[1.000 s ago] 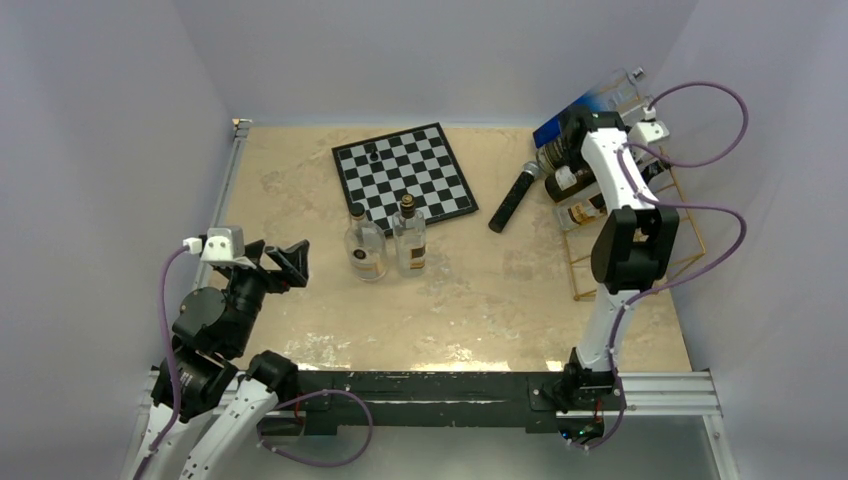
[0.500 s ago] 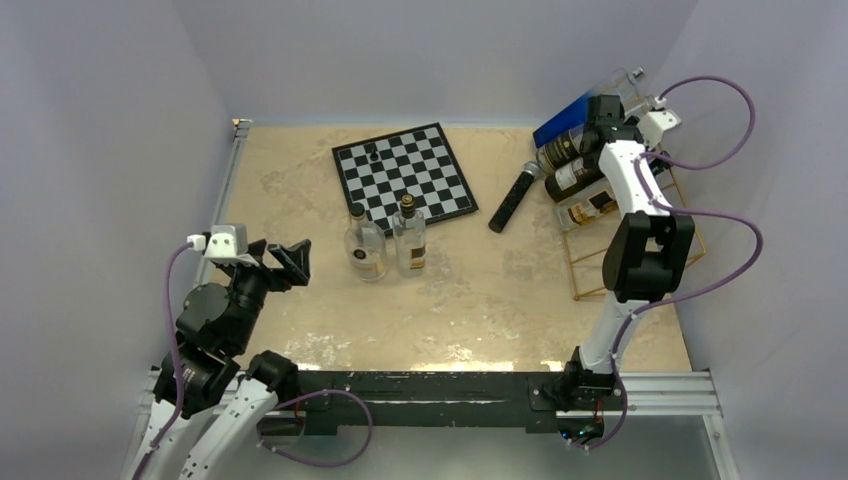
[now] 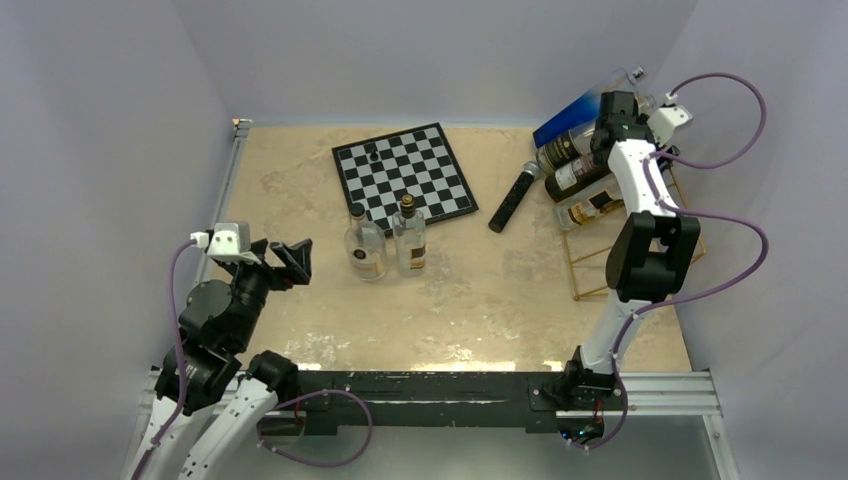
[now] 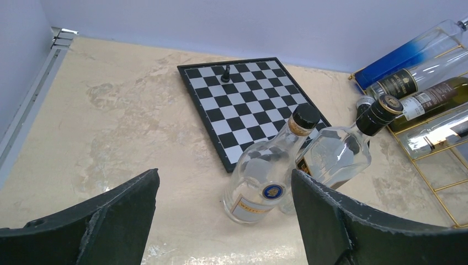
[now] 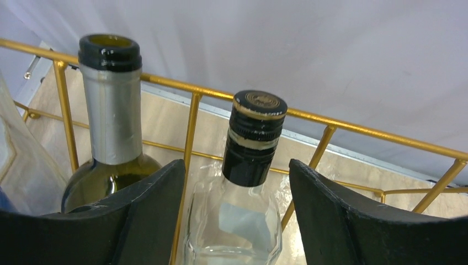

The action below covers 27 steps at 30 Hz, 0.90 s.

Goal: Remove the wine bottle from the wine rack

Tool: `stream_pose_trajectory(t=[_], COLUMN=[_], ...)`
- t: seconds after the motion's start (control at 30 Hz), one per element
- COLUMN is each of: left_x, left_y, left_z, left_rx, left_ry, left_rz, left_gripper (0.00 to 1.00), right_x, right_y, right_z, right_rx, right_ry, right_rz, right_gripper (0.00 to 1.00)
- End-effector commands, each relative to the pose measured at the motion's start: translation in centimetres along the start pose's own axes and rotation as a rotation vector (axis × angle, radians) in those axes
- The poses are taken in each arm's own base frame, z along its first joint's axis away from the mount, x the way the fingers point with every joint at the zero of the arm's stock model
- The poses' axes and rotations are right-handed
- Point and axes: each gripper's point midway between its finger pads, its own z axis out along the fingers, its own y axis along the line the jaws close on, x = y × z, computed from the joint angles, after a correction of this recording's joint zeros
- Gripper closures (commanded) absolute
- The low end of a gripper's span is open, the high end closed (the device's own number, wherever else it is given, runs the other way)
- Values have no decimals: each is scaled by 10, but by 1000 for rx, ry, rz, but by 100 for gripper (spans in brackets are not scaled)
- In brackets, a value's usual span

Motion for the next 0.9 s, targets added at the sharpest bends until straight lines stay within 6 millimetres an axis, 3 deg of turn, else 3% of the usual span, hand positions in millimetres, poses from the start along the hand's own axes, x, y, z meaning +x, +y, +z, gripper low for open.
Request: stream_pose_trajectory(t=[0.0, 0.57, 0.7, 0.87], left_x=[-3, -4, -5, -5], left_y=[-1, 0, 0, 0], left_z=[5, 5, 5, 5], left_rx=[-5, -14, -15, -14], left_ry=[-12, -14, -16, -19], left_rz=[-6, -4, -3, -4], left_gripper=[8, 8, 8, 8], right_x=[-22, -23, -23, -23], right_y=[3, 6, 4, 0], right_z=[-2, 6, 7, 9], right_rx=[-15, -23, -19, -6], right_ry=[-19, 13, 21, 31], right_rz=[43, 41, 28, 20], right_gripper=[29, 27, 33, 34])
